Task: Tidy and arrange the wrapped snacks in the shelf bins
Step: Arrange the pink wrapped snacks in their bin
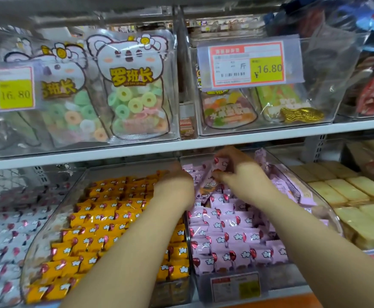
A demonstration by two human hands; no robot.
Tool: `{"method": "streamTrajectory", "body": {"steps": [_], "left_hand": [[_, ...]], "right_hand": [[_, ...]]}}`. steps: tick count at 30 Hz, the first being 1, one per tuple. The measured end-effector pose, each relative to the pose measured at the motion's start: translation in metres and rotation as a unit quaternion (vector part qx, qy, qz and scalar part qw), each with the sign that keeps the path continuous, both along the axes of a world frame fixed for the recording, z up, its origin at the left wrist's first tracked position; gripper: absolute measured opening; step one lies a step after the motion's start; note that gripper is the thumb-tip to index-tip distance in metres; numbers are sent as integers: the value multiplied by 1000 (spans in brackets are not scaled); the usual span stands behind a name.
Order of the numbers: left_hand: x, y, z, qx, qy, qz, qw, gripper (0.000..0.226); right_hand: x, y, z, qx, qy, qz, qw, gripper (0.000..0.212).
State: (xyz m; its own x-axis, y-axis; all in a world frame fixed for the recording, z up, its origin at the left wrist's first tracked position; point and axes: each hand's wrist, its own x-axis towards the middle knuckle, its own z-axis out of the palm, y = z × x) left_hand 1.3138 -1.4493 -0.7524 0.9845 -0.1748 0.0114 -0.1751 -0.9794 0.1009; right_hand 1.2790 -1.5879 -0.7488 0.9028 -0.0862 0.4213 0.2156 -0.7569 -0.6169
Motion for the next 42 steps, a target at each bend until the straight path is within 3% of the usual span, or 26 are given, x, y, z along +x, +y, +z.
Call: {"method": "streamTrajectory", "body": {"steps": [8, 18, 25, 30, 35, 39, 42], "left_hand": [[-6, 2, -5, 40, -16, -20, 999, 33], [0, 1, -12, 32, -23, -31, 999, 41], [1, 7, -16, -3, -15, -19, 1000, 41], [-9, 6, -10, -15, -75, -68, 995, 28], [-20, -4, -2, -65, -99, -161, 980, 20], [-15, -11, -9, -51, -82, -150, 984, 20], [-12, -16, -14, -27, -98, -133, 986, 18]], "right_hand": [[-8, -16, 13, -98, 15, 20, 995, 32], [-6, -3, 17, -176, 45, 41, 982, 29], [2, 14, -13, -214, 139, 78, 964, 37], [-3, 7, -16, -230, 135, 86, 960, 46], [-22, -22, 8, -275, 89, 4, 957, 37], [-46, -52, 3, -314, 85, 7, 946, 35], [-60, -71, -16, -276, 76, 47, 957, 32]]}}
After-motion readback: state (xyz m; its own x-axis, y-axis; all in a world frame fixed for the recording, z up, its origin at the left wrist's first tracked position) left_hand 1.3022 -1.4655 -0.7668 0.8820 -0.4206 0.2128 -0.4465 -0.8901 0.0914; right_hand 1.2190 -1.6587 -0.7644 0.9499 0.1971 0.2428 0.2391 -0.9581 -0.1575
